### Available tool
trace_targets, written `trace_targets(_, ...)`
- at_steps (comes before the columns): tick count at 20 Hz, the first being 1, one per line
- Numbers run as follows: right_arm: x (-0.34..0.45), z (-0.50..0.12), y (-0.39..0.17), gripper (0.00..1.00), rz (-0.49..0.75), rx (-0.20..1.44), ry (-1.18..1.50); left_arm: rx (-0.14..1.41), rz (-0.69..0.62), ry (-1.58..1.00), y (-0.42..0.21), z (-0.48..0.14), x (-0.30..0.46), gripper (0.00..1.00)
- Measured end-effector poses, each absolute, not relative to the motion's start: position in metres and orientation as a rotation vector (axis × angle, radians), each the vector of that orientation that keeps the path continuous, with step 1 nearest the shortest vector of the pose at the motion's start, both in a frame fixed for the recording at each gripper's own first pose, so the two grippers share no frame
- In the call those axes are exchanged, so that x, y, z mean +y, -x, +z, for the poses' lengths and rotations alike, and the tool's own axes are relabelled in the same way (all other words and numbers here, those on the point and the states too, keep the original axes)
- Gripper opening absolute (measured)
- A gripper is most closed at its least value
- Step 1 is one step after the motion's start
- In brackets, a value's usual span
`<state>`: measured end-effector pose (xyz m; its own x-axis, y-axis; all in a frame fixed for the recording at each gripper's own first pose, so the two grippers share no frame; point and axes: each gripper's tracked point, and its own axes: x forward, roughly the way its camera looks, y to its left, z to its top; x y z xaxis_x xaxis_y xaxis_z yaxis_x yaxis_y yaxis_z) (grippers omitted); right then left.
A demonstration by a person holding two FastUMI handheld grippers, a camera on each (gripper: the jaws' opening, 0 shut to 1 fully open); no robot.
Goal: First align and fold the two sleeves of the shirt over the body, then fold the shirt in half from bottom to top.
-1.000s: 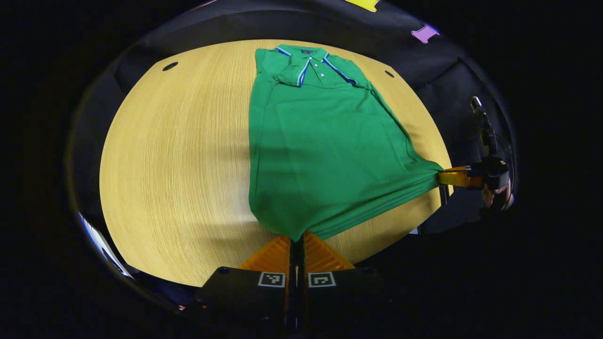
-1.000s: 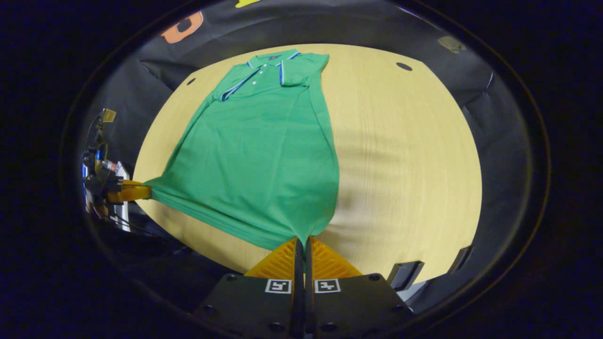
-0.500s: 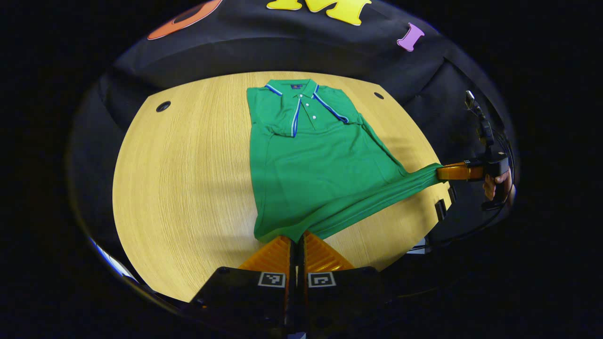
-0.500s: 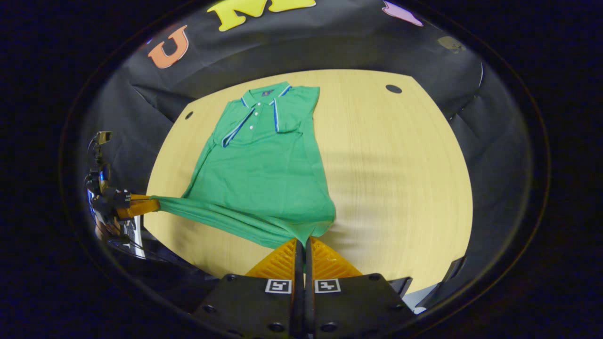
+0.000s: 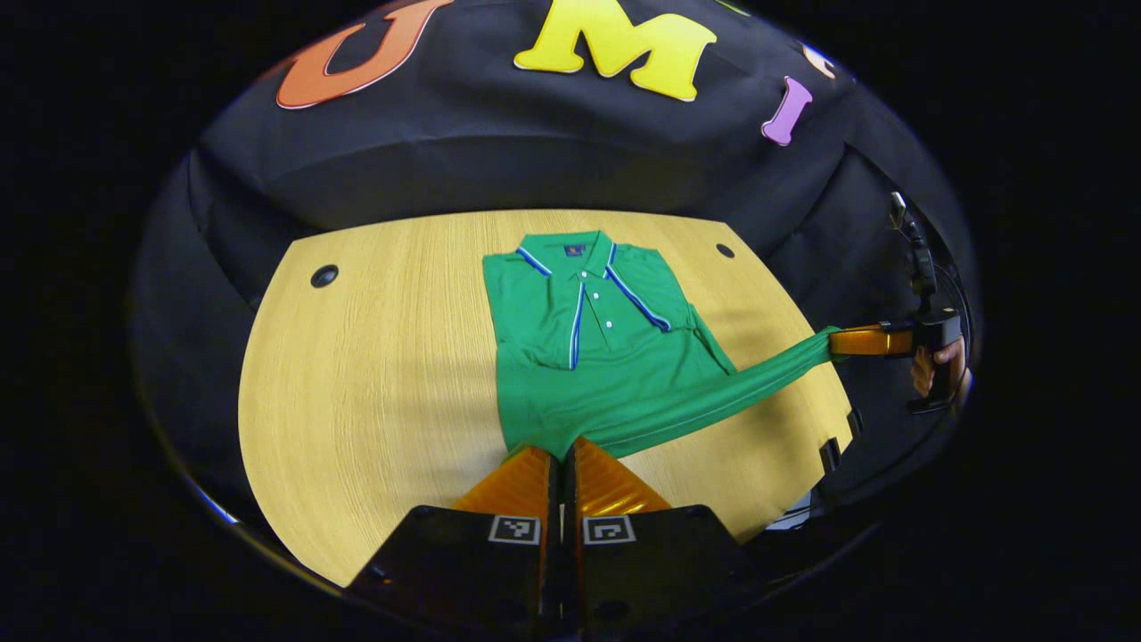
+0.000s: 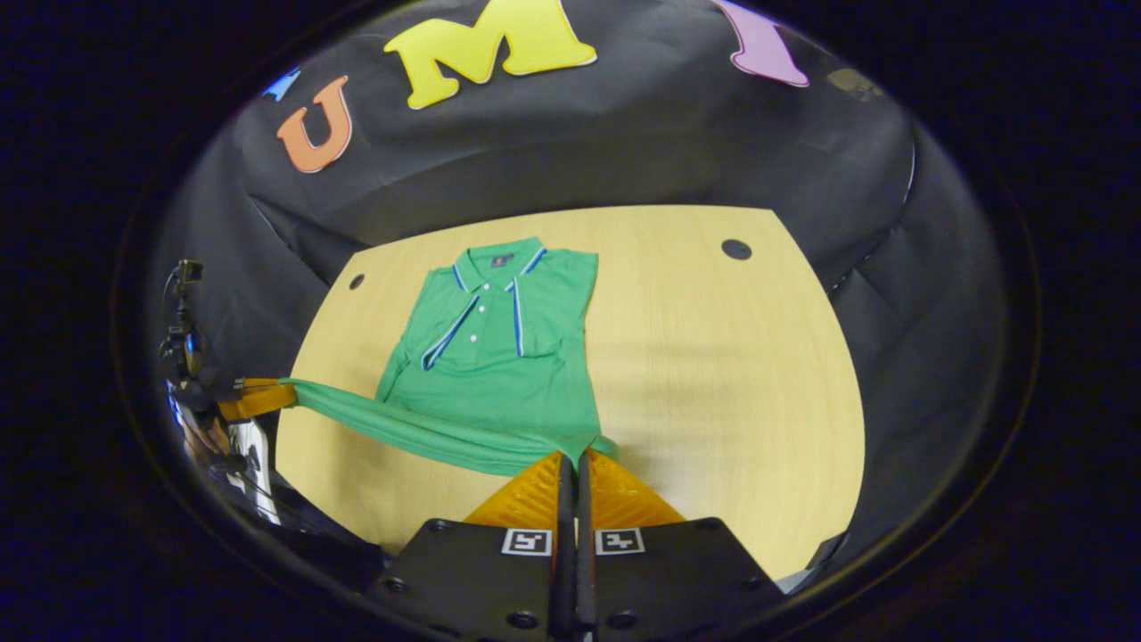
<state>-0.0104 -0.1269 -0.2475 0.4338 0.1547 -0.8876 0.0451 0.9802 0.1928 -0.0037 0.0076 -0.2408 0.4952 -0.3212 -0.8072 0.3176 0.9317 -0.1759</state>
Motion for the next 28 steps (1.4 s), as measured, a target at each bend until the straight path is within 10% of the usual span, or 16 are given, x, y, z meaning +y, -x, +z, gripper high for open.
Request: trace_targets(28,-0.116,-0.33,-0.252,0.03,0.058,0.801,-0.091,0.606,-0.218,0.029,-0.246,-0.294,0.017,0.04)
